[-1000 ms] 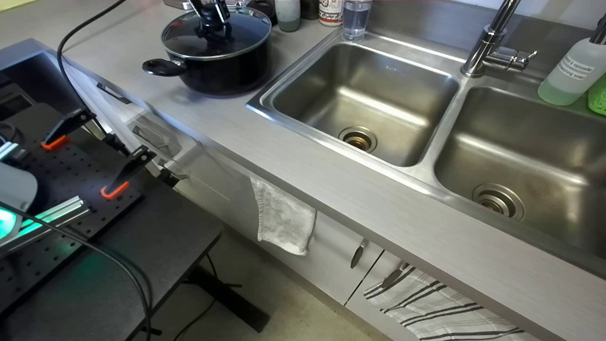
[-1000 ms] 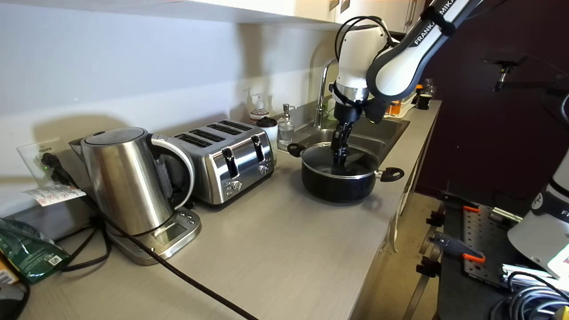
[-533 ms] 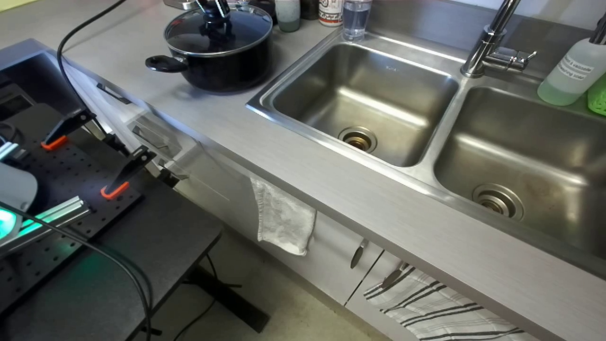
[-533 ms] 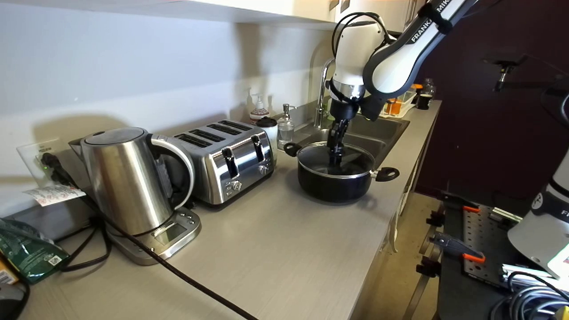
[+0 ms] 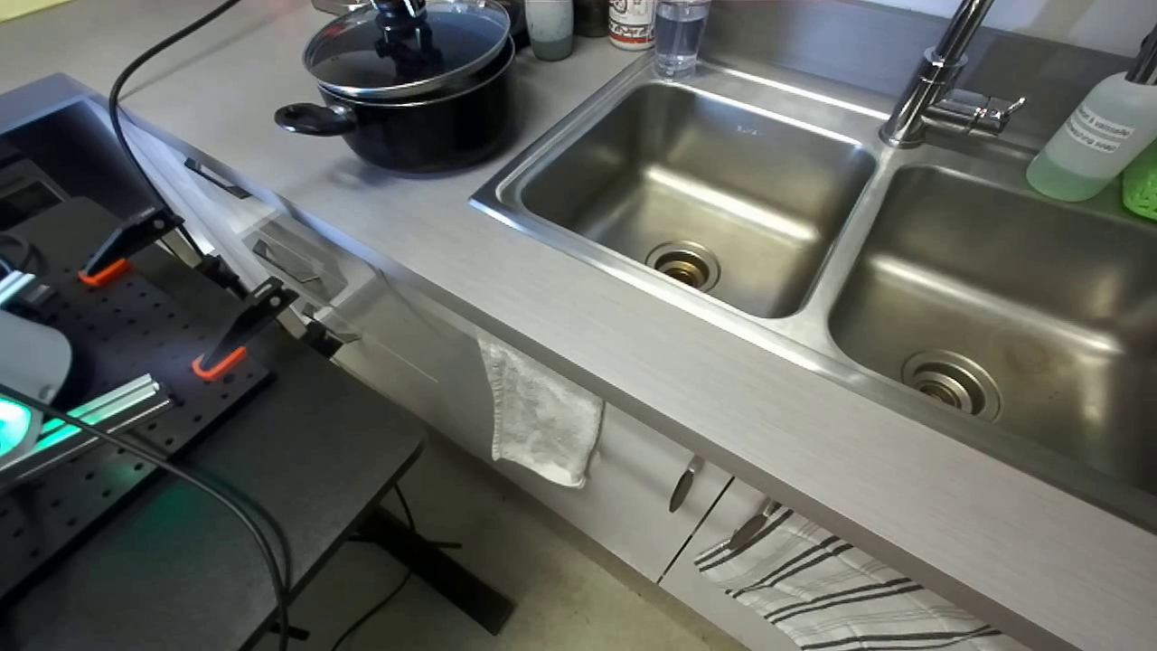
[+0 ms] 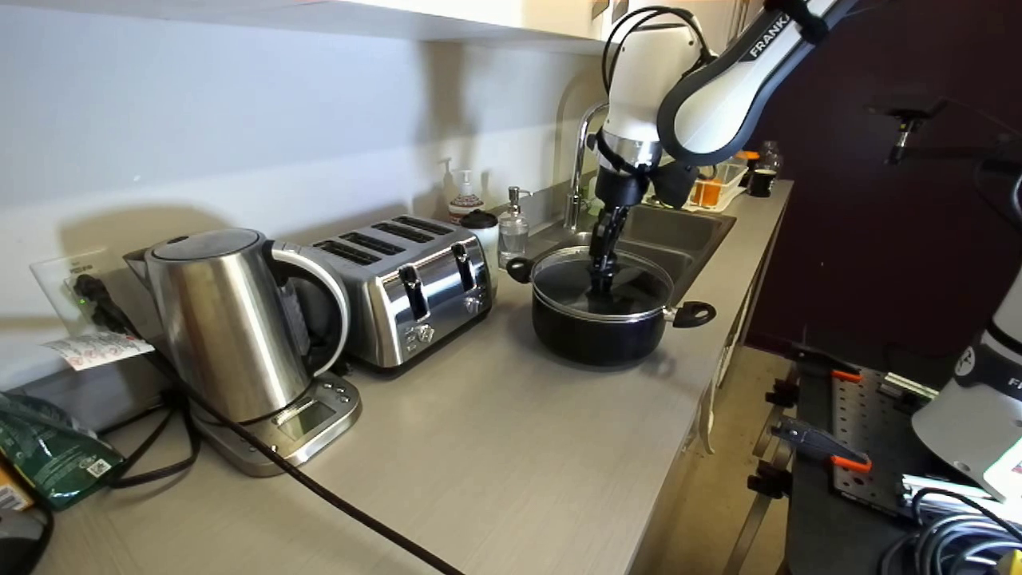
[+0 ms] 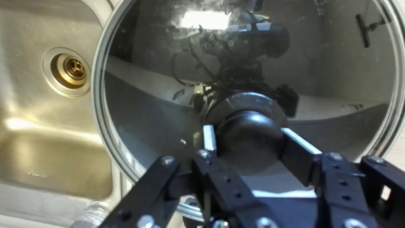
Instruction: Take the lid off of the pot
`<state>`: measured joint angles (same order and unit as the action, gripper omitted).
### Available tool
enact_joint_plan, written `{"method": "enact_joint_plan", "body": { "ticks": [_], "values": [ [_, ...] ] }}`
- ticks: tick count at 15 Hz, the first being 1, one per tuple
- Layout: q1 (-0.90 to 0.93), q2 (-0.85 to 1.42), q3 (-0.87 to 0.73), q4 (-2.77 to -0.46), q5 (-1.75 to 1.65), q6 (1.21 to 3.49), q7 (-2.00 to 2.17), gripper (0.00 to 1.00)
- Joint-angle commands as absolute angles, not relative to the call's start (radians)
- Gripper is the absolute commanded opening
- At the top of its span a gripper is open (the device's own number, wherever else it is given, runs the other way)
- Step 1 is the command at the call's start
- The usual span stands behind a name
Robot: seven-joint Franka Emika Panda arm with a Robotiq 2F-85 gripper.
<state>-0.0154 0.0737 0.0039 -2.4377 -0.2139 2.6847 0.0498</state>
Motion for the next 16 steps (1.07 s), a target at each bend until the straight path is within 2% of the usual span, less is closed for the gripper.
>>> {"method": "enact_joint_plan", "body": {
  "ticks": [1, 9, 16],
  "values": [
    [-0.002, -0.062, 0.017, -2.520, -0.132, 2.704, -0.029, 0.27],
    [0.046, -0.139, 0.044, -2.582, -0.091, 2.704, -0.080, 0.27],
    [0.134, -0.149, 0.165, -2.648, -0.209, 2.724, -0.007, 0.27]
  ]
}}
